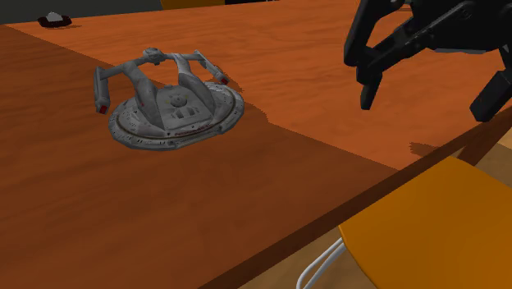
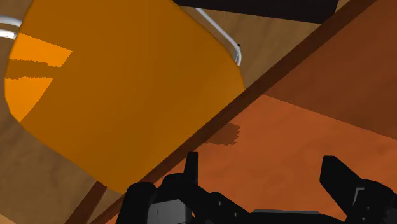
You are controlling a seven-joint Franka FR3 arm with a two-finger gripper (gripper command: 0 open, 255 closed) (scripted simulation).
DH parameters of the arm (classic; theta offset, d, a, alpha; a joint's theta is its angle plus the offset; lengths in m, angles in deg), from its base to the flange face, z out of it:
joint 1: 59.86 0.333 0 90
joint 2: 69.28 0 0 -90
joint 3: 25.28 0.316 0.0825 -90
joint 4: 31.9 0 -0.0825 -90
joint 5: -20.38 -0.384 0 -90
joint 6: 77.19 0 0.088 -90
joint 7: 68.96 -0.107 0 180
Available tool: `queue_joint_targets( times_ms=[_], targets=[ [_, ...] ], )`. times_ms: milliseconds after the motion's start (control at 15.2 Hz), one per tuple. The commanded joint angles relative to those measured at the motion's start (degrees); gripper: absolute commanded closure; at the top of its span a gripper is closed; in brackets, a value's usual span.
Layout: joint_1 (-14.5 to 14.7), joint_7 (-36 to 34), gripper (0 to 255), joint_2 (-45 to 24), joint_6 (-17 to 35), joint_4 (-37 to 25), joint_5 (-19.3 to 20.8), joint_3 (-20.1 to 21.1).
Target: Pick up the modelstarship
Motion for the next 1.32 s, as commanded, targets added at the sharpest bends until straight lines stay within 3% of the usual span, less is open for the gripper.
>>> queue_joint_targets(
  times_ms=[0, 594, 1254],
  targets=[
    [0.0, 0.0, 0, 0.0, 0.0, 0.0, 0.0, 0.0],
    [0.5, -20.0, 0, -4.3, -4.7, -6.7, -7.7, 12.4],
    [-1.5, -43.3, 0, -17.5, -7.5, -22.1, -12.3, 26.3]
  ],
)
